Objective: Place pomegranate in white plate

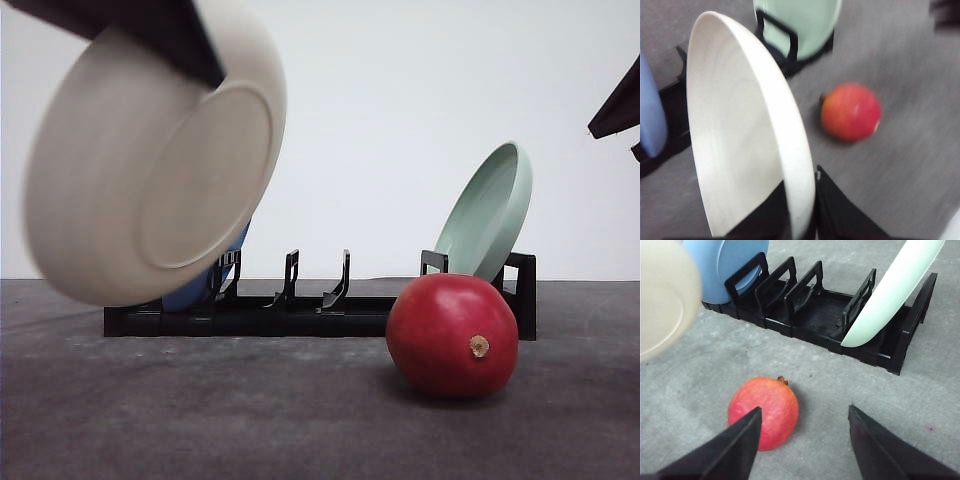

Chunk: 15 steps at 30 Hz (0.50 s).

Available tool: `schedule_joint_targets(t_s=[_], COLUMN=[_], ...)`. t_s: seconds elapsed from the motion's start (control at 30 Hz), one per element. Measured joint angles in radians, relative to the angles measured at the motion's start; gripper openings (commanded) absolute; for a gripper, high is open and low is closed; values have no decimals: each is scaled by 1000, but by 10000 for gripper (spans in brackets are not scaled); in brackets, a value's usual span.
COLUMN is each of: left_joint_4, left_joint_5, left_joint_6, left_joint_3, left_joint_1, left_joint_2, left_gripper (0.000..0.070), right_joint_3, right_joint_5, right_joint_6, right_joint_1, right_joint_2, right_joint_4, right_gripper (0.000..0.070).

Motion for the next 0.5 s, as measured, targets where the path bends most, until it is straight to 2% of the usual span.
schedule_joint_targets(t_s=[0.13, 0.27, 0.37, 0.5], left_joint_4=[-56, -55, -42, -34], left_joint_5=[-21, -21, -48, -129], left_joint_6=[166, 307, 379, 444], left_joint_3=[0, 0, 0, 0], left_joint_1=[-45, -67, -77, -96], left_joint_2=[46, 133, 214, 323], left_gripper=[10, 10, 10, 10], right_joint_3=[0, 0, 0, 0], right_joint_5=[0, 0, 0, 0], right_joint_6=[0, 0, 0, 0], right_joint_1=[0, 0, 0, 0], right_joint_2=[0, 0, 0, 0], right_joint_4=[0, 0, 0, 0], right_gripper=[347, 347, 347, 347])
